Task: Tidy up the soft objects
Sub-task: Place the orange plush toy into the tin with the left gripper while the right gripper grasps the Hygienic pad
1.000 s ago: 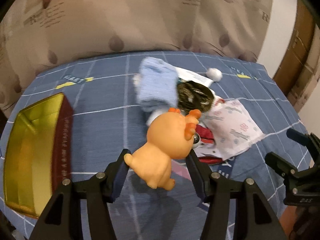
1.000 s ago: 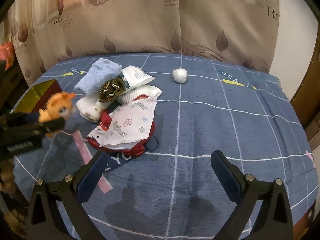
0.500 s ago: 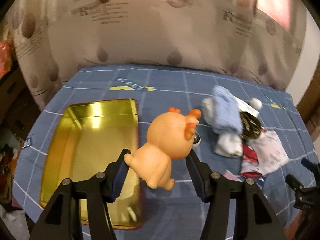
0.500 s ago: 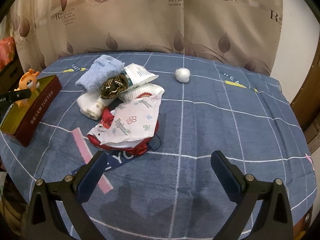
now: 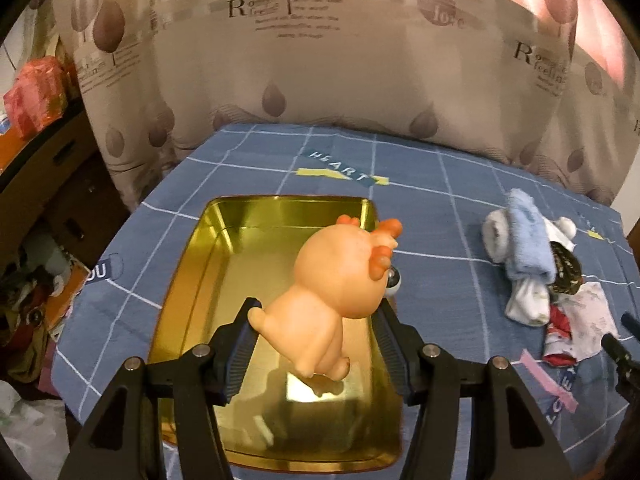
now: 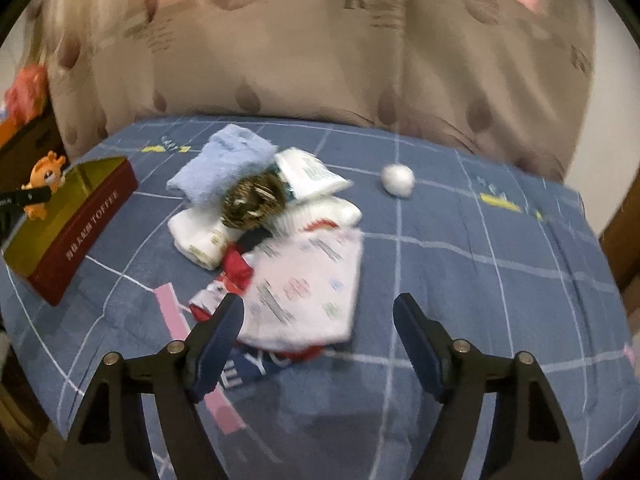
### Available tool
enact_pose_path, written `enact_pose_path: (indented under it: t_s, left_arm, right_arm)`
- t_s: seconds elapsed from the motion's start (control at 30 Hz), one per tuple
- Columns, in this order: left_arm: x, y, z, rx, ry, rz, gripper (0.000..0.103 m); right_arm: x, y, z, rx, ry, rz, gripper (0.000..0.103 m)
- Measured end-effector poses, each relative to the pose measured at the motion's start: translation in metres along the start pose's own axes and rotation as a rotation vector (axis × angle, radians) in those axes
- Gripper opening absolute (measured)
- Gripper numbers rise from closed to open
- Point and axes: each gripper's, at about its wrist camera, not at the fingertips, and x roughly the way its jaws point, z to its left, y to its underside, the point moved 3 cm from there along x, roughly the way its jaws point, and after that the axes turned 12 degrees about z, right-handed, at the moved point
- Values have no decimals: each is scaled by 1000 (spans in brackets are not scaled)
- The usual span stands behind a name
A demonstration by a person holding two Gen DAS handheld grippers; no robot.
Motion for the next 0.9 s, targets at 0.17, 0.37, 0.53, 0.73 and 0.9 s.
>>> enact_pose_path:
  t_s: [0.17,0.37,0.53,0.73,0.9]
  left_arm:
    - [10,3,15,-15,-35,25,58]
    - [21,10,30,-38,-45,53,59]
    - [31,12,41,-62,-48,71,59]
    - [44,15,51,-77,-56,100,59]
    - [53,20,52,-75,-62,122,60]
  right_arm:
    - [21,-15,22,-110,57,30,73]
    - [46,-10,19,-122,90,90,72]
    - [50,-8,6,-35,0,96,65]
    - [47,-10,9,-57,34,71,65]
    - [44,-12,11,-72,47,52,62]
